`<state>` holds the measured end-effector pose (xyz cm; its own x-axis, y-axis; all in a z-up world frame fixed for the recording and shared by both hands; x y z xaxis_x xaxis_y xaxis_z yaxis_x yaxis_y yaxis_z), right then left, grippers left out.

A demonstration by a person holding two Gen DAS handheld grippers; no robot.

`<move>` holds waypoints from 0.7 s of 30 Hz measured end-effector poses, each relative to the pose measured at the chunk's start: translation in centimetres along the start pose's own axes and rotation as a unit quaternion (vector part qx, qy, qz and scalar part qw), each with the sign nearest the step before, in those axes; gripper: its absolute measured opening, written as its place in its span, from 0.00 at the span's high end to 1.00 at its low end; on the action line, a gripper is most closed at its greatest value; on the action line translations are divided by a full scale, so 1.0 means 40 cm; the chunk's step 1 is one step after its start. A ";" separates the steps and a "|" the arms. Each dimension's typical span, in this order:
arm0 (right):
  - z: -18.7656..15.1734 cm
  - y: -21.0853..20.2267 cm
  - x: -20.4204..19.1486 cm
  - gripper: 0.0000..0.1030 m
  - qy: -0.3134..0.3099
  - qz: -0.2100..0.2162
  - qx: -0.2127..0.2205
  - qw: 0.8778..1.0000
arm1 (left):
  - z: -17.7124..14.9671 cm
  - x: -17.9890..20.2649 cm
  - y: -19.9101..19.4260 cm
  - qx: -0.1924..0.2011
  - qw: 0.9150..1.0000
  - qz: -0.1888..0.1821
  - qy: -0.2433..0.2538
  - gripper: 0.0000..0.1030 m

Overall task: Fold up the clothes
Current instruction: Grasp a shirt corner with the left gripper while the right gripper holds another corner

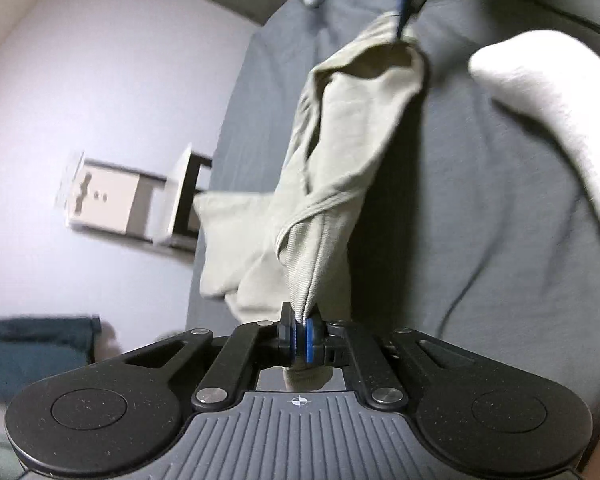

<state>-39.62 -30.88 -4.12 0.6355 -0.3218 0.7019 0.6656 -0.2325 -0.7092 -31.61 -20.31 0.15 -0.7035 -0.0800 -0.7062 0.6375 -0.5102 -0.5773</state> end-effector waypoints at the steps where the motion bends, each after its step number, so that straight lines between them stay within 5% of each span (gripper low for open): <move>1: -0.016 0.000 -0.012 0.57 -0.006 0.013 -0.015 1.000 | 0.000 -0.005 -0.003 -0.003 1.000 -0.004 -0.010 0.96; 4: -0.002 0.013 -0.058 0.57 -0.029 0.042 -0.030 0.998 | 0.006 0.006 -0.035 -0.006 1.000 -0.006 -0.027 0.96; 8: 0.036 0.071 -0.119 0.57 -0.082 -0.032 -0.075 0.993 | -0.005 -0.045 0.017 -0.004 0.999 -0.007 -0.047 0.96; 15: 0.118 0.119 -0.126 0.59 -0.040 -0.082 -0.115 0.989 | 0.009 -0.129 0.045 -0.006 0.990 -0.022 -0.136 0.96; 21: 0.129 0.133 -0.115 0.52 0.007 -0.113 -0.156 0.981 | 0.010 -0.187 0.087 -0.019 0.974 -0.039 -0.224 0.96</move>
<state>-36.96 -25.89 -10.77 0.4781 -0.2415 0.8445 0.6352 -0.5690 -0.5223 -24.27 -21.85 3.58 -0.8112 -0.4128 -0.4142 0.5819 -0.4989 -0.6423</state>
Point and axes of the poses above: each gripper's, at about its wrist camera, not at the fingertips, and y roughly the way its jaws point, x to its right, z to its top, the point moved 2 cm from there along y, roughly the way its jaws point, and after that the axes turned 14 degrees about -y, right-handed, at the moved point
